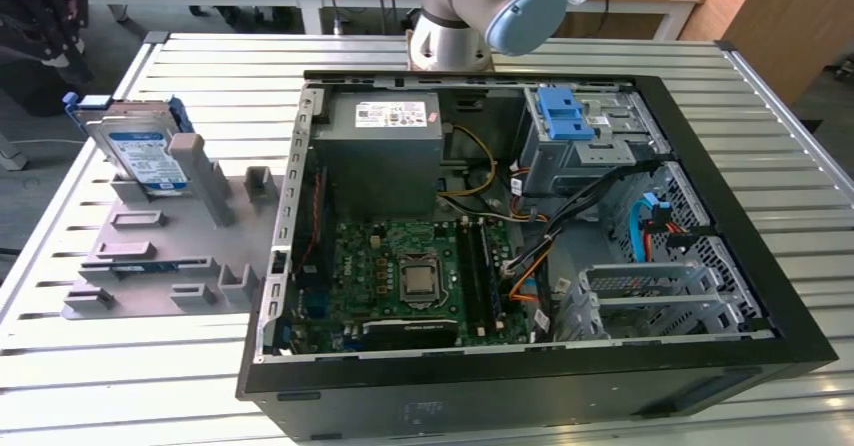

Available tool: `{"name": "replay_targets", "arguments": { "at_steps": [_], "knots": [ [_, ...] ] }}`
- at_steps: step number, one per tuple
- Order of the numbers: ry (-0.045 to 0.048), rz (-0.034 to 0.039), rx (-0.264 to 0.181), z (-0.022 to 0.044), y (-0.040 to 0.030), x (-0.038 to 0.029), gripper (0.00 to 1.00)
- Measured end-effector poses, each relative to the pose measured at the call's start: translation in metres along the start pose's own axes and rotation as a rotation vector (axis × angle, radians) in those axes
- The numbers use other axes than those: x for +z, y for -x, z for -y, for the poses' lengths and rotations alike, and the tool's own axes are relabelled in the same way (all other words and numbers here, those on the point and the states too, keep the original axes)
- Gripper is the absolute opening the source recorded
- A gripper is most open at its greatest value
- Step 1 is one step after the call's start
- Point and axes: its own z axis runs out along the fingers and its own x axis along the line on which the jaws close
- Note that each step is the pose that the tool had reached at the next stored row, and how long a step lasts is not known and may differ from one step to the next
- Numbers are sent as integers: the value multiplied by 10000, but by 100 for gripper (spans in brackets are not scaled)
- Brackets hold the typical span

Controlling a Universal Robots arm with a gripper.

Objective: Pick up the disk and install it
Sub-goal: 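Pick up the disk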

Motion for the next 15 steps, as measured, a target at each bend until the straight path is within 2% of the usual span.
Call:
{"name": "replay_targets", "arguments": {
  "at_steps": [6,11,13,14,15],
  "knots": [
    [-118,16,-267,-2,12,30,11],
    [-123,15,-357,-3,12,33,11],
    [-128,10,-623,-2,12,38,23],
    [-129,8,-766,-2,12,43,23],
    [-128,4,-914,-2,12,48,29]
  ]
}}
